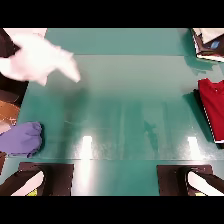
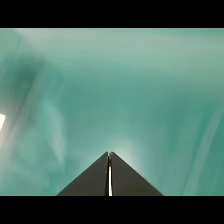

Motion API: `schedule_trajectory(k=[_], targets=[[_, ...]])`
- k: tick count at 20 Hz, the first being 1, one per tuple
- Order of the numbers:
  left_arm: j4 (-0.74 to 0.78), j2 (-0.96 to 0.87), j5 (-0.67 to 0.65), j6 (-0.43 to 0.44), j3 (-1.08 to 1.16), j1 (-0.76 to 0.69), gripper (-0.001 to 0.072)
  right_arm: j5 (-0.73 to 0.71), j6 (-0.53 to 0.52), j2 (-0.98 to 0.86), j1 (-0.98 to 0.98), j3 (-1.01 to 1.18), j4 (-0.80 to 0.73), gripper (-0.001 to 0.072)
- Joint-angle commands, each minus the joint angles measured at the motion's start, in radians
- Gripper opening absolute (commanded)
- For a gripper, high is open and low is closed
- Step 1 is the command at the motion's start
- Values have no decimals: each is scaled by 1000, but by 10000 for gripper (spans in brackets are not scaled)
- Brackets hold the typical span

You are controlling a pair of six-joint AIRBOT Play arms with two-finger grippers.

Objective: Fold the shirts.

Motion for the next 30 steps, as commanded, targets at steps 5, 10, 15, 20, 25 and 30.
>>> schedule_trajectory(k=[5,10,15,20,25,30], targets=[[-13,-87,-54,22,157,-324,27,-39,1,-3,-3,115,-1,19],[-153,-306,-80,23,20,-441,28,-6,1,-8,-3,114,-2,18],[-188,-421,-102,30,-107,-477,674,-6,1,-8,-3,114,-3,19],[-133,-435,93,36,-100,-286,673,8,1,-8,-3,114,-8,19],[-138,-598,98,14,-100,-149,673,96,1,-31,-3,112,-8,19],[-162,-772,130,14,-100,-145,673,206,2,-80,0,113,-5,19]])
